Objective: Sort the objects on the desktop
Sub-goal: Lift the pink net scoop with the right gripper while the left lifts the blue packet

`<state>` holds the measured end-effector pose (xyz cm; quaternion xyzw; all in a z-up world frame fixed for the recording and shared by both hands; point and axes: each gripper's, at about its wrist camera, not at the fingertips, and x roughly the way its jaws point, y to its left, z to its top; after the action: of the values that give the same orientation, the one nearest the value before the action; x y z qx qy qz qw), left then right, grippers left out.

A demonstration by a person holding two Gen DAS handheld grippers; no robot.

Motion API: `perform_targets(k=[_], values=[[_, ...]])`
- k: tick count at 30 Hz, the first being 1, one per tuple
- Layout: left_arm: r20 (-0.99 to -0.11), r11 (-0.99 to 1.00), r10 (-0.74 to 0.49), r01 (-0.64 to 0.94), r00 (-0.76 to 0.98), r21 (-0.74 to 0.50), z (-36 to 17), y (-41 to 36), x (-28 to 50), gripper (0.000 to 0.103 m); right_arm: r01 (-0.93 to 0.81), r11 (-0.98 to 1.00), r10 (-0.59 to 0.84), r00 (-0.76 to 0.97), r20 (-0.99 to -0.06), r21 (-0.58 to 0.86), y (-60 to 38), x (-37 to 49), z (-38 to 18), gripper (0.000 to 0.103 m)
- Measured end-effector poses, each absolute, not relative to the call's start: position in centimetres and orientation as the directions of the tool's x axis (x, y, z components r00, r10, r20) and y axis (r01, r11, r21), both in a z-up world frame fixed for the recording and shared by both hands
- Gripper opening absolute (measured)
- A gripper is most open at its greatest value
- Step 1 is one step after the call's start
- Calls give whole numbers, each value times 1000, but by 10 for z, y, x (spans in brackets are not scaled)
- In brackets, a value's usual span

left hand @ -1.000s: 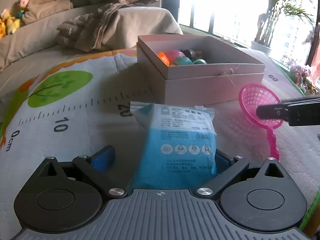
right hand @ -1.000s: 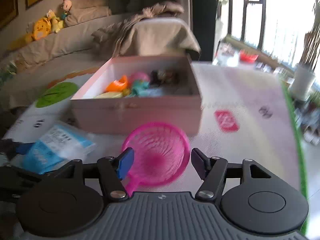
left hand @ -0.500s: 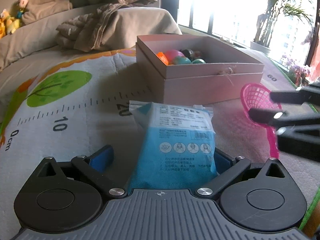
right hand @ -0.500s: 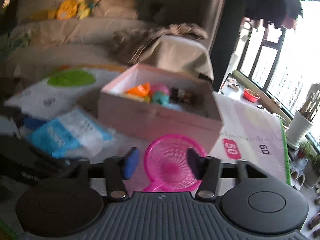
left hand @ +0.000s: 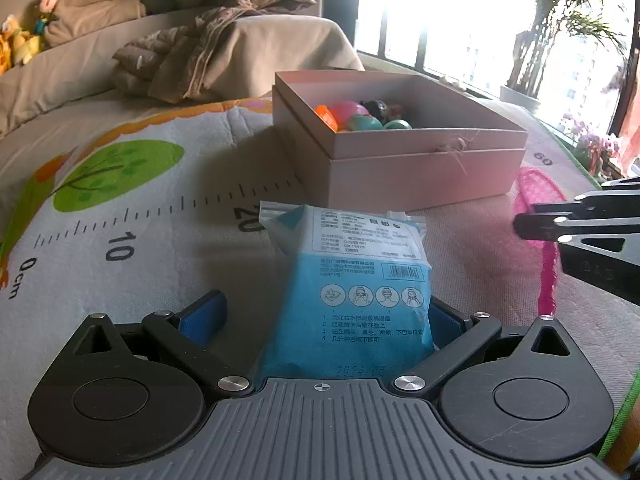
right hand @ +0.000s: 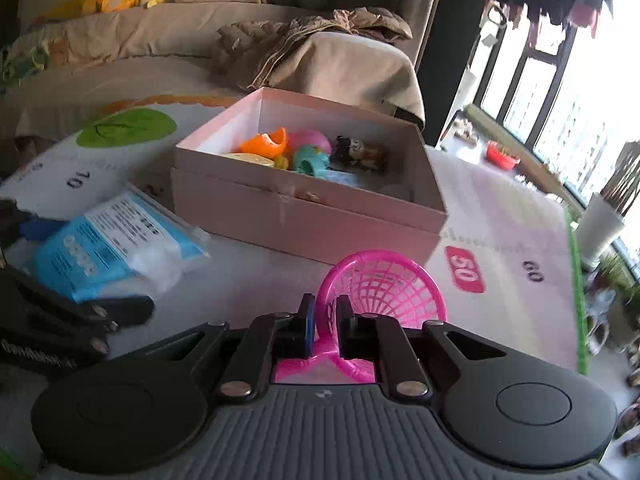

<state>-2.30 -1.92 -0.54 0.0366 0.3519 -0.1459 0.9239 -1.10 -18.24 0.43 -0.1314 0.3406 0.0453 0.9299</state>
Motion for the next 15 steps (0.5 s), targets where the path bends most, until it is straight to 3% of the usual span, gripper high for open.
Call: perform_targets(k=[4,5,7,8,9,12,15], values=[[-662,955,-240,295,710,-30,-5,-20,-23,103,-149,945,-65,786,-615,-291,-192,-20,3,11],[-663,955,-239,296,710,-27,-6,-20,-23,103,-139,937,-86,794,-601,-319,-194,-24,3,16],[-664,955,-235,296,709,-22,-6,-21,-23,103,-108,918,-137,815,-562,-381,-196,-29,3,44],[-665,955,-234,296,709,-20,-6,-21,-23,103,-91,910,-156,829,-537,-404,-198,-32,3,68],[-665,955,-233,296,709,-19,-6,-21,-23,103,-68,903,-176,842,-509,-424,-199,-34,4,81],[-666,955,-233,297,709,-18,-6,-21,-23,103,-7,900,-232,839,-492,-435,-207,-28,3,86],[-666,955,-233,297,709,-18,-6,-21,-23,103,28,948,-218,784,-581,-318,-224,-14,2,89]])
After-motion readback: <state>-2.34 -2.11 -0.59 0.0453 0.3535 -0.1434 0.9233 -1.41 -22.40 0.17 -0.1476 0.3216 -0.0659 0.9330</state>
